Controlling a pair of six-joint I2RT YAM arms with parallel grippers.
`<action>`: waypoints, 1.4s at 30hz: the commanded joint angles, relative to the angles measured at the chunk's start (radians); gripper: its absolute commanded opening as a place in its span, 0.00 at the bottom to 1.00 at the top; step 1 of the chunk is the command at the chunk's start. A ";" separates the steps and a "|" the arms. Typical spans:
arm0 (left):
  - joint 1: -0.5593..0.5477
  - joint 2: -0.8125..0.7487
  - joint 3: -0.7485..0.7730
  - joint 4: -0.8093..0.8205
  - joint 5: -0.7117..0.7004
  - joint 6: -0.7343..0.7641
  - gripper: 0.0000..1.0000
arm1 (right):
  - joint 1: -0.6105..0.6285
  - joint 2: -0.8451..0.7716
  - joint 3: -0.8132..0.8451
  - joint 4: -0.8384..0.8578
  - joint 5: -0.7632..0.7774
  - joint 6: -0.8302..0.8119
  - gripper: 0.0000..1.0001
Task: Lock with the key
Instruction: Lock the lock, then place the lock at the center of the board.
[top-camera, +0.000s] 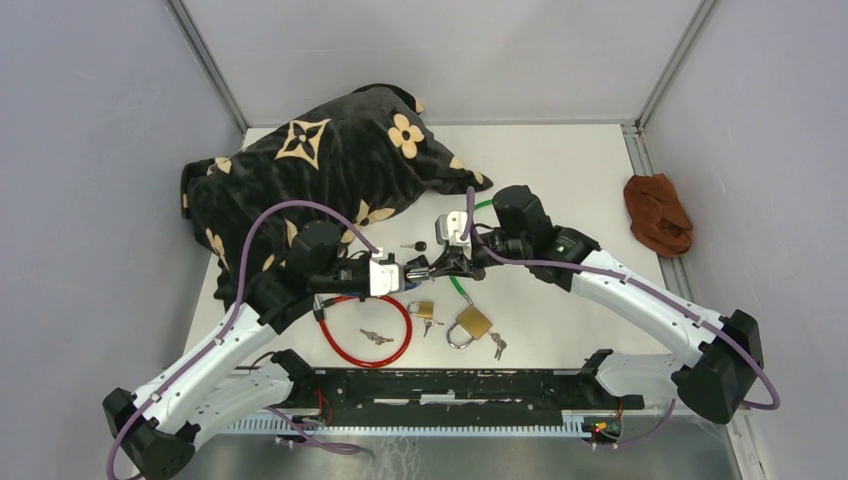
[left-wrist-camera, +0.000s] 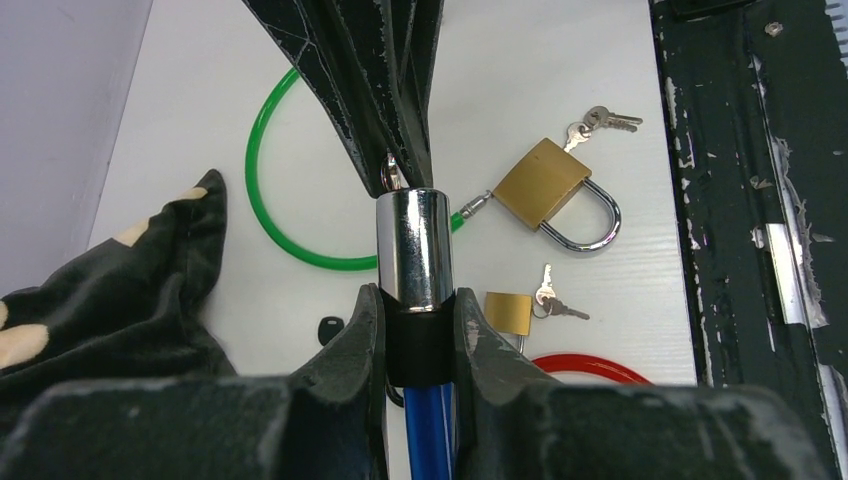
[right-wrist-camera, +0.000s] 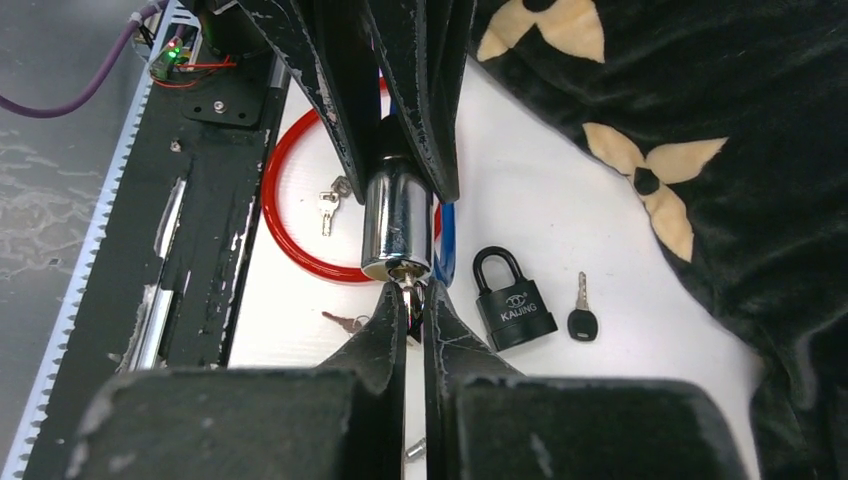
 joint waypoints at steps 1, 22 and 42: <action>-0.010 -0.011 0.045 0.054 -0.005 0.013 0.02 | -0.005 -0.042 0.008 0.010 0.057 -0.035 0.00; -0.028 0.051 0.026 0.259 -0.287 0.091 0.02 | -0.269 -0.326 -0.304 0.170 0.585 0.223 0.00; -0.441 0.880 0.184 1.103 -0.177 0.641 0.02 | -0.389 -0.633 -0.354 0.142 1.187 0.242 0.00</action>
